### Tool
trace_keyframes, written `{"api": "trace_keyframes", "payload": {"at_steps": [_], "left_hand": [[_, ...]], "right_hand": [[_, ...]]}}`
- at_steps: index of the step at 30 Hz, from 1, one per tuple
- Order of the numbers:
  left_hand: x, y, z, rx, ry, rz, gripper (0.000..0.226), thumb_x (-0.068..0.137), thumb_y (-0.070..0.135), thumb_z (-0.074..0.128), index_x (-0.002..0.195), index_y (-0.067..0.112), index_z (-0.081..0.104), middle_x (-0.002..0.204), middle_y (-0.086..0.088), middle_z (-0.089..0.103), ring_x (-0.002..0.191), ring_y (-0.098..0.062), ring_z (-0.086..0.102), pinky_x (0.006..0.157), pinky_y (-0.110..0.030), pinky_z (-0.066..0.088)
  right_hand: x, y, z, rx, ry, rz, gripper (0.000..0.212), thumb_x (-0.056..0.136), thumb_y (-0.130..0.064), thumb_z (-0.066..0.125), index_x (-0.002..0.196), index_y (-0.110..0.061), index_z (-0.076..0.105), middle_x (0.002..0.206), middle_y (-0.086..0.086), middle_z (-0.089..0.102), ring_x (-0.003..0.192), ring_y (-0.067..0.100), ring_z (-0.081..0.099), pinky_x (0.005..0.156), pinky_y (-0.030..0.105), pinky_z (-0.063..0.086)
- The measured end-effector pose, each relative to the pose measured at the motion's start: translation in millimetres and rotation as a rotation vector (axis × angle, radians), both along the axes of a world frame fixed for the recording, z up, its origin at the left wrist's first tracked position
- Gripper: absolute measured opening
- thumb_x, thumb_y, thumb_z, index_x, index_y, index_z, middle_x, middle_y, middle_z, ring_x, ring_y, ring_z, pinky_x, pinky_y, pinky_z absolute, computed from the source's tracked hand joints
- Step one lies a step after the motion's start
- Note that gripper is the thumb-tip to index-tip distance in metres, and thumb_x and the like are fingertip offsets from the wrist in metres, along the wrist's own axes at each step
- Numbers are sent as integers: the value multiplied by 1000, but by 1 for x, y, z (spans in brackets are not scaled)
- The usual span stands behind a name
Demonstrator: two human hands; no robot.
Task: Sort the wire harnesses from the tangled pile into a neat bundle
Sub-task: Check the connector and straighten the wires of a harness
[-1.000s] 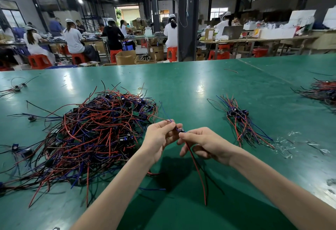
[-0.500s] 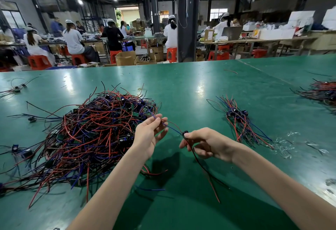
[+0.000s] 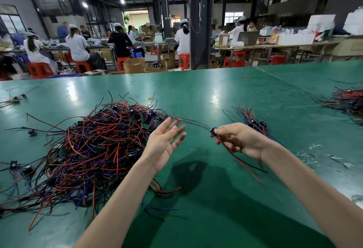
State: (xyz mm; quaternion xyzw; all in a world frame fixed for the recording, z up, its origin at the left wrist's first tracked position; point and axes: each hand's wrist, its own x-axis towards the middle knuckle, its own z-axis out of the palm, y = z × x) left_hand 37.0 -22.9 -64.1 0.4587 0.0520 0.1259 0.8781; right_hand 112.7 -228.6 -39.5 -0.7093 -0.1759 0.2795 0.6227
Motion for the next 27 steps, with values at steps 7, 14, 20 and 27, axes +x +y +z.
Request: {"api": "trace_keyframes", "payload": {"at_steps": [7, 14, 20, 27], "left_hand": [[-5, -3, 1, 114, 63, -73, 50, 92, -5, 47, 140, 11, 41, 128, -3, 60, 102, -18, 65, 80, -33, 58], [-5, -6, -1, 169, 121, -69, 32, 94, -1, 48, 124, 9, 55, 114, -6, 67, 91, -17, 67, 76, -31, 57], [-5, -11, -5, 220, 166, -84, 23, 94, 2, 51, 112, 11, 61, 104, -2, 71, 86, -16, 68, 73, -29, 57], [-8, -15, -4, 246, 188, -75, 19, 93, 4, 52, 106, 11, 63, 97, -1, 72, 81, -14, 67, 73, -28, 56]], "right_hand": [[76, -21, 45, 158, -25, -314, 16, 95, -7, 48, 85, -2, 60, 70, 6, 55, 35, 2, 37, 30, 12, 24], [125, -49, 11, -372, -83, -566, 30, 93, 6, 49, 63, 1, 46, 42, 10, 52, 21, 6, 28, 27, 9, 20], [121, -54, -11, -767, -392, -653, 18, 83, -7, 59, 72, 5, 67, 73, 18, 69, 58, 24, 61, 54, 29, 50], [99, -42, -10, -942, -589, -698, 16, 73, -7, 58, 63, -3, 47, 83, 20, 57, 84, 36, 59, 70, 33, 46]]}}
